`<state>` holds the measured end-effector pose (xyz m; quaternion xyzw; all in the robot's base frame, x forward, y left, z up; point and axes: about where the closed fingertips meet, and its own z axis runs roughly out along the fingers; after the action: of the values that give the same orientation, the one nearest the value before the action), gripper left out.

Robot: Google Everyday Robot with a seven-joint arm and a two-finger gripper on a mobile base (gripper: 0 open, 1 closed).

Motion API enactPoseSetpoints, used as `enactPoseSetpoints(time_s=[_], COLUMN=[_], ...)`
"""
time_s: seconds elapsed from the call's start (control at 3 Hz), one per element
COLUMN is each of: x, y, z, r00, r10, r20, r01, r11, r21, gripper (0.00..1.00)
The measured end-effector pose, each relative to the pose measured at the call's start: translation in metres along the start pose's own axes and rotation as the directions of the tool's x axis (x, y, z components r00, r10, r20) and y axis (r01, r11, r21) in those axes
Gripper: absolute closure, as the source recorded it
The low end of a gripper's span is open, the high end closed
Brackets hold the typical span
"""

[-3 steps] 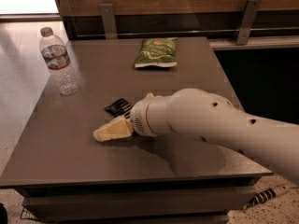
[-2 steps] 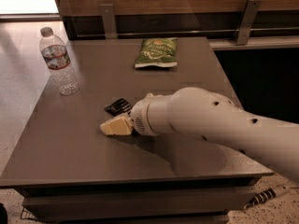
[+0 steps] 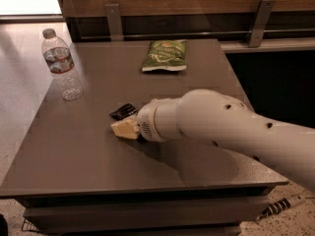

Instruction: Move rxbar chocolate near green jalapeno chip bag

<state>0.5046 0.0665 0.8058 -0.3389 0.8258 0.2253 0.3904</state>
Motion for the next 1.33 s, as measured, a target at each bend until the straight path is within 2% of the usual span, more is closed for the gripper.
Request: enactPoseSetpoints(time_s=[0.33, 1.33], x=[-0.0053, -0.0054], y=[0.0009, 0.0009], z=[-0.0039, -0.004], r00=[1.0, 1.0], r10=[-0.001, -0.001], r20=[0.0, 0.0], r01=[0.001, 0.001], r11=[1.0, 1.0], r21=[0.0, 0.0], gripper=[1.0, 1.0])
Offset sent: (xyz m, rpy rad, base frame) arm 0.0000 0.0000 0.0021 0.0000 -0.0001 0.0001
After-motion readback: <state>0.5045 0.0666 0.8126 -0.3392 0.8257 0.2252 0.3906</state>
